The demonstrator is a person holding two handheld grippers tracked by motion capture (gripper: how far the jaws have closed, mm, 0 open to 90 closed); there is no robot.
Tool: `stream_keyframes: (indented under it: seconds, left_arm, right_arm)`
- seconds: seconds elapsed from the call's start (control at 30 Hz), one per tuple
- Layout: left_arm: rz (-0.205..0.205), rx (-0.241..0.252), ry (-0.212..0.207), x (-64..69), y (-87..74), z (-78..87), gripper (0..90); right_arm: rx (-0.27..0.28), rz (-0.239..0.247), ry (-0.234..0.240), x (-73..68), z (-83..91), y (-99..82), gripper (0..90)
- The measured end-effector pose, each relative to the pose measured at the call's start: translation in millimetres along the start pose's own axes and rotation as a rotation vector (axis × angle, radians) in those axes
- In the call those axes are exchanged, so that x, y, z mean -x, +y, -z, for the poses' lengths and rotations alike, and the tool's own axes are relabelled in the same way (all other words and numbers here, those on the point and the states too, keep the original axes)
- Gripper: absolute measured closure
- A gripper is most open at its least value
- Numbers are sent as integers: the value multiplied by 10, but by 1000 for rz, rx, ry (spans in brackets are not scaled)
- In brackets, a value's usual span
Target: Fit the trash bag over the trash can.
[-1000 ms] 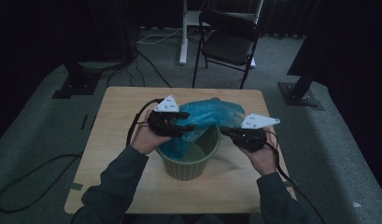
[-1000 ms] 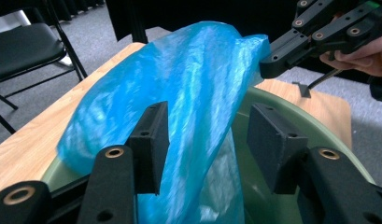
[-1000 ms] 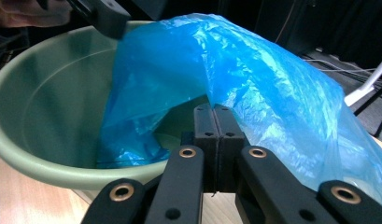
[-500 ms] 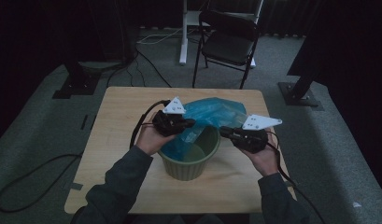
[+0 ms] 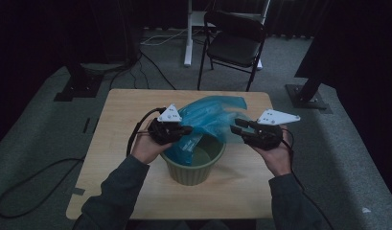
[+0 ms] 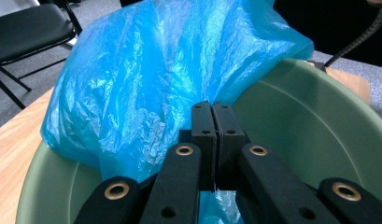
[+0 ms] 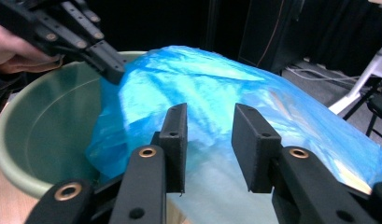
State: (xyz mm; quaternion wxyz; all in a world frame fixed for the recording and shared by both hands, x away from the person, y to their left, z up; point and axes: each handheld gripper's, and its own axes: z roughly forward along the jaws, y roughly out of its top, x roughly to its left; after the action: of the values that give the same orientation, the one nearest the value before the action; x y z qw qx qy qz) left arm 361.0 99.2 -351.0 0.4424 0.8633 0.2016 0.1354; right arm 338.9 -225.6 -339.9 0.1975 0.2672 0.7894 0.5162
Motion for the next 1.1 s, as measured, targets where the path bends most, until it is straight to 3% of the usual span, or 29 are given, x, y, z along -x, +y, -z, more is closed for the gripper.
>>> stream_keyframes:
  seconds: [0.1,0.17,0.27,0.73,0.8,0.93,1.1]
  left_arm:
    - [9,0,0,-12,-46,11,885]
    - [16,-2,-2,-18,-83,9,880]
    - [19,5,-8,-10,-140,4,876]
    - [36,-2,-14,26,-277,-28,855]
    - [33,-4,-16,33,-275,-31,850]
    - [34,5,-14,38,-271,-3,811]
    - [34,33,-8,9,-239,101,753]
  right_arm:
    - [-10,-20,3,29,-36,22,613]
    - [-51,-43,33,48,-97,26,569]
    - [-95,-42,28,47,-173,18,558]
    - [-132,-102,77,66,-371,8,503]
    - [-149,-91,90,44,-419,5,545]
    - [-144,-68,104,4,-448,2,781]
    - [-144,-24,117,-42,-417,-1,888]
